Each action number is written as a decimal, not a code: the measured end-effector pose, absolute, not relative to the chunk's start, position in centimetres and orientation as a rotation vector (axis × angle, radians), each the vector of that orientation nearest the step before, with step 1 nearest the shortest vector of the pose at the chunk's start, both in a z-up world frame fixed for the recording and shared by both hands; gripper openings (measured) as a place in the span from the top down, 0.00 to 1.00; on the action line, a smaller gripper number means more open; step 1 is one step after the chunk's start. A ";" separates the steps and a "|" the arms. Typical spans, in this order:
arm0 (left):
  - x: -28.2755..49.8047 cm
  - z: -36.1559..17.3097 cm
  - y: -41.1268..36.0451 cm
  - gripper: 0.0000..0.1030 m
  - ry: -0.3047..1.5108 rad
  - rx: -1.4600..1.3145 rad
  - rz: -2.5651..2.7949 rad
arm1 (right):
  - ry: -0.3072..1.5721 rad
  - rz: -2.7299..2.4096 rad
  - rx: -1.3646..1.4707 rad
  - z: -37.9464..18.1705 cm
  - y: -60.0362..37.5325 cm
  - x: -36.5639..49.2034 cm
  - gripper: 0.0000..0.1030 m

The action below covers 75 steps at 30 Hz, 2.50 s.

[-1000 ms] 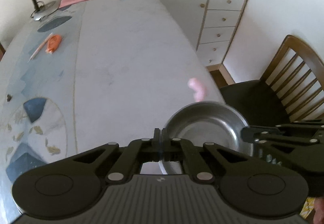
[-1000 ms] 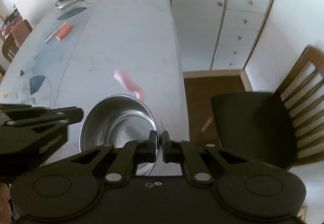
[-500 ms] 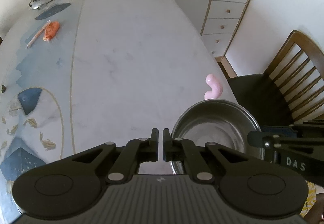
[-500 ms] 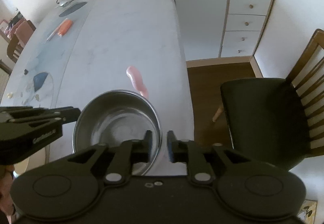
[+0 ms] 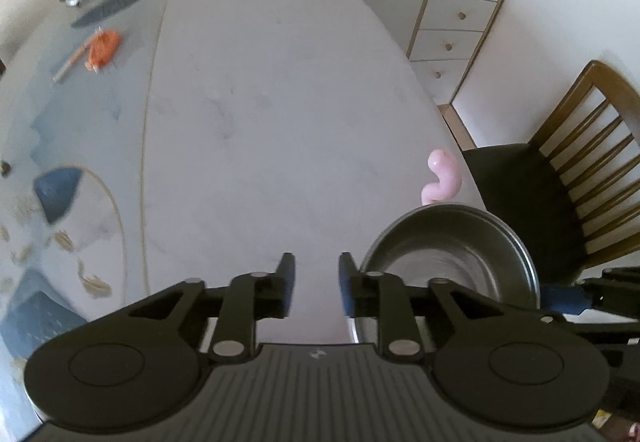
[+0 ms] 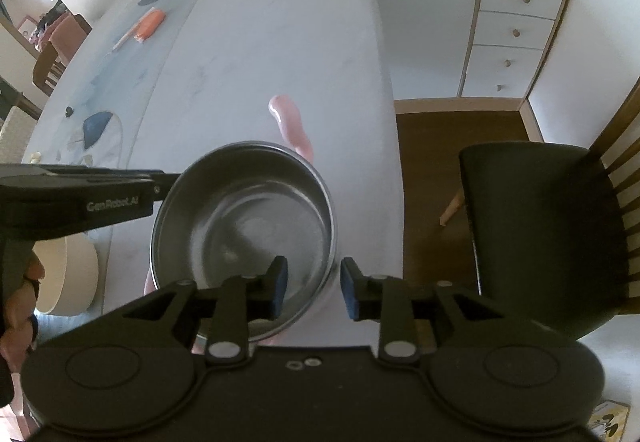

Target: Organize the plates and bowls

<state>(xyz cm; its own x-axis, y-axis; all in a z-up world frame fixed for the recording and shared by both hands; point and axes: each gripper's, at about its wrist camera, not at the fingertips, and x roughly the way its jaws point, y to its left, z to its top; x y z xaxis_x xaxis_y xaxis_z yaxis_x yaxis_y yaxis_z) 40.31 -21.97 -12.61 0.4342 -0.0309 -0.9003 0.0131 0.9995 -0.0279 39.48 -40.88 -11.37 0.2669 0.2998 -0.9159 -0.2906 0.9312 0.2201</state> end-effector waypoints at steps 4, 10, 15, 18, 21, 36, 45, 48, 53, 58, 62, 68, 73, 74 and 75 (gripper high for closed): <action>40.1 -12.5 -21.6 0.57 1.120 -0.006 -0.004 | 1.238 0.403 0.005 -11.4 -41.1 39.3 0.69; 39.0 -11.3 -20.8 0.43 1.050 -0.041 0.042 | 1.242 0.397 0.010 -11.3 -41.2 39.2 0.67; 38.6 -11.1 -22.3 0.40 1.048 -0.006 -0.005 | 1.236 0.397 0.014 -11.3 -41.3 39.0 0.67; 38.6 -11.5 -23.5 0.40 1.057 0.009 -0.036 | 1.232 0.396 0.006 -11.3 -41.3 38.9 0.67; 38.8 -12.3 -24.4 0.41 1.077 0.019 -0.054 | 1.229 0.390 0.001 -11.3 -41.2 38.8 0.70; 38.0 -13.0 -24.5 0.96 1.130 0.001 -0.038 | 1.208 0.382 -0.038 -10.7 -40.4 37.9 0.83; 36.3 -11.8 -25.0 0.97 1.120 0.009 -0.024 | 1.208 0.341 -0.013 -10.0 -40.5 36.9 0.87; 35.8 -10.8 -25.0 0.97 1.110 0.016 -0.026 | 1.199 0.338 -0.018 -9.3 -40.5 36.3 0.88; 34.2 -8.8 -24.8 0.97 1.086 0.028 -0.041 | 1.180 0.327 -0.004 -7.7 -40.5 34.8 0.88; 32.0 -6.7 -24.2 0.97 1.068 0.027 -0.054 | 1.145 0.318 -0.010 -5.4 -40.2 32.4 0.88; 29.9 -5.1 -23.8 0.97 1.063 0.038 -0.070 | 1.138 0.313 -0.014 -3.7 -39.8 30.2 0.88; 26.0 -3.3 -23.2 0.97 1.038 0.058 -0.096 | 1.128 0.308 0.004 -2.5 -39.4 26.6 0.88; 23.0 -3.4 -22.5 0.97 1.041 0.067 -0.110 | 1.120 0.293 0.008 -2.2 -38.7 23.5 0.88; 22.4 -3.6 -22.4 0.97 1.046 0.068 -0.112 | 1.118 0.291 0.004 -2.2 -38.5 22.8 0.88; 21.8 -3.7 -22.2 0.97 1.049 0.066 -0.112 | 1.120 0.290 0.004 -2.3 -38.4 22.3 0.88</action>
<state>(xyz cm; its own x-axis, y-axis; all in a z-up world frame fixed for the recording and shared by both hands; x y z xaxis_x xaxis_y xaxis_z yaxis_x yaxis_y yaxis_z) 21.85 -22.20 -3.74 0.4935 -0.0608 -0.8676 0.1241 0.9923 0.0010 22.27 -38.37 -2.25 0.4026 0.2314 -0.8856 -0.2271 0.9625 0.1482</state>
